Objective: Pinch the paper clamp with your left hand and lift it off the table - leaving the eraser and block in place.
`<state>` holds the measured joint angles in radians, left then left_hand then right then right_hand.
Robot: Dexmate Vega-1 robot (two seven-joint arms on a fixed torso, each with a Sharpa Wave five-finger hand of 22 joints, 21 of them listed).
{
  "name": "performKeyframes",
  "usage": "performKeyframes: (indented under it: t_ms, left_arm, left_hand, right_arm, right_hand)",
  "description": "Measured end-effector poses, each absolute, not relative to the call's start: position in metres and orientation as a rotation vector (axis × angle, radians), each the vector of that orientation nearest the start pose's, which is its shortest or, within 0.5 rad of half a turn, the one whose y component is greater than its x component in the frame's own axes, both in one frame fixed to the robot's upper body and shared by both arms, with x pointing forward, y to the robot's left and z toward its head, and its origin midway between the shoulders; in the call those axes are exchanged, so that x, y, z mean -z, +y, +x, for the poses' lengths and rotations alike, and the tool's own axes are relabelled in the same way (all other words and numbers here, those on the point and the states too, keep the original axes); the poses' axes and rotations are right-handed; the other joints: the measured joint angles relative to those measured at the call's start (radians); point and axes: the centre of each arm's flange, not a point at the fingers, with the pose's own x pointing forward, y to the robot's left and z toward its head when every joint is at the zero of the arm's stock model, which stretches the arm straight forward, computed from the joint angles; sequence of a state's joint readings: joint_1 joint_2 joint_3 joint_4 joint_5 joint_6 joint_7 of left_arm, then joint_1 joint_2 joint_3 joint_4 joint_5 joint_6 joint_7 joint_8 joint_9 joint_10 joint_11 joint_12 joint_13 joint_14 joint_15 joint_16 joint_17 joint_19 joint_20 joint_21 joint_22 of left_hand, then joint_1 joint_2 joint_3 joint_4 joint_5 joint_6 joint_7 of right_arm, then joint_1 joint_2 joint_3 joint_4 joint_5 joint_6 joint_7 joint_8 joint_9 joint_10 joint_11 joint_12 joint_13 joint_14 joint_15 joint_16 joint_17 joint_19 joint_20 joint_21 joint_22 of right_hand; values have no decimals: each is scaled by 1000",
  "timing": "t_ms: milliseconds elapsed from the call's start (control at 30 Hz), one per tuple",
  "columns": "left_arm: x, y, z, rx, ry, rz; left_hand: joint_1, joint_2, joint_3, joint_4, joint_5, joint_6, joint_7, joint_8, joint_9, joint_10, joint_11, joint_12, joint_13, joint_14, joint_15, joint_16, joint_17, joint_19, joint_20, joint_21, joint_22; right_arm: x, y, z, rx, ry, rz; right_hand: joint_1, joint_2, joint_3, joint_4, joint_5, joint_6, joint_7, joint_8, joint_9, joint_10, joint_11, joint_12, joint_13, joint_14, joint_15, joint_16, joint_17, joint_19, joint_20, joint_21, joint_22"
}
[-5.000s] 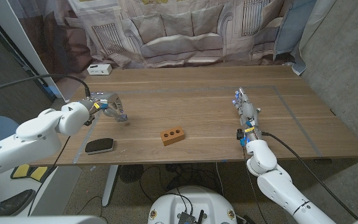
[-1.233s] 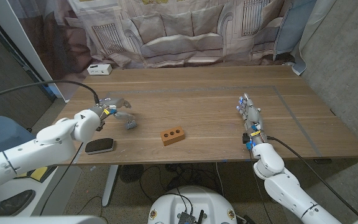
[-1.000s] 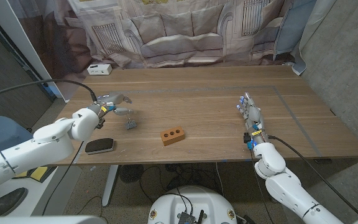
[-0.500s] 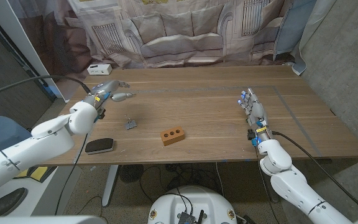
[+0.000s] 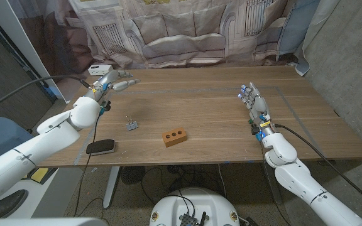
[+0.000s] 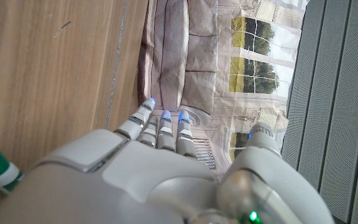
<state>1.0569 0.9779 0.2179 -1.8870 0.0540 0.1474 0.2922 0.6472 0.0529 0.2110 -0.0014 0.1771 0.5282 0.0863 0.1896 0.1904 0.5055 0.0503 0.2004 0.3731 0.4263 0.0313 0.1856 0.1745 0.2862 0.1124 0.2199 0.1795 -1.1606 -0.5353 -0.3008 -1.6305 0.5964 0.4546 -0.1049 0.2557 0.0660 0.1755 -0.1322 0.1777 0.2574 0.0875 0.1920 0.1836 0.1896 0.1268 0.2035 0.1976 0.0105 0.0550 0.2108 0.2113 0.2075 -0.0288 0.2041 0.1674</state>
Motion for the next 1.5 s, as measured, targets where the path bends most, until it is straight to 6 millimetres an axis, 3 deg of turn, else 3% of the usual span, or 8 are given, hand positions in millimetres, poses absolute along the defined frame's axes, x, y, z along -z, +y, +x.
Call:
performKeyframes:
  t_ms: [367,633,733,1067,1167,1300,1333,1500]
  left_arm:
    - [-56,357,549,-166,-707,819]
    - [-52,356,556,-98,-747,688]
    - [-51,353,558,-70,-762,643]
    - [-45,346,576,50,-782,441]
    - [-40,345,586,77,-773,380]
    - [-42,341,583,132,-785,335]
    - [-34,342,596,126,-762,297]
    - [-30,341,602,163,-761,232]
  left_hand:
    - [-25,25,4,4,0,-50,39,-13,-5,-38,38,-5,-20,-32,31,-5,0,3,-3,-7,0]
    - [-63,31,-5,14,0,-106,54,-17,-5,-85,58,-13,-38,-84,52,-8,5,-32,11,-20,0]
    - [-80,30,-11,20,0,-134,51,-17,-5,-112,63,-13,-47,-113,55,-13,5,-50,24,-28,0]
    - [-146,16,-34,43,-4,-205,60,-17,-9,-148,87,-13,-72,-153,77,-13,5,-71,-5,-30,0]
    - [-180,13,-47,56,-4,-246,58,-17,-9,-191,92,-17,-86,-197,83,-13,5,-108,0,-35,0]
    - [-238,8,-72,80,0,-294,54,-17,-13,-242,94,-20,-105,-249,87,-13,5,-157,6,-39,0]
    - [-249,8,-77,86,1,-302,53,-17,-14,-249,94,-20,-108,-260,89,-13,5,-165,7,-39,0]
    - [-271,0,-88,97,1,-323,51,-17,-14,-270,94,-20,-118,-280,86,-13,5,-186,4,-39,0]
  right_arm:
    - [58,-262,565,-150,-778,89]
    - [50,-260,571,-142,-787,61]
    - [47,-260,573,-147,-789,53]
    - [45,-262,575,-153,-783,33]
    - [46,-263,577,-152,-772,33]
    - [47,-264,577,-150,-769,31]
    - [49,-265,579,-149,-757,36]
    - [52,-266,581,-147,-746,41]
  right_hand:
    - [0,0,0,0,0,0,0,0,0,4,4,0,-3,0,0,0,0,0,0,0,0]
    - [0,0,-4,4,0,0,0,0,0,4,4,0,-2,5,-5,0,0,4,4,0,0]
    - [0,0,-4,4,0,0,0,0,0,4,4,0,-2,5,-5,0,0,7,0,0,0]
    - [-5,-5,-7,1,0,0,0,0,0,3,4,0,-2,5,-5,0,0,9,-1,0,0]
    - [-5,-5,-8,0,0,0,0,0,0,3,4,0,-2,5,-5,0,0,9,-1,0,0]
    - [-5,-5,-8,0,0,0,0,0,0,3,4,0,-2,5,-5,0,0,9,-1,0,0]
    - [-5,-5,-8,0,0,0,0,0,0,3,4,0,-2,5,-5,0,0,9,-1,0,0]
    - [-5,-5,-12,4,0,0,0,0,0,3,4,0,-2,9,-2,0,0,9,-1,0,0]
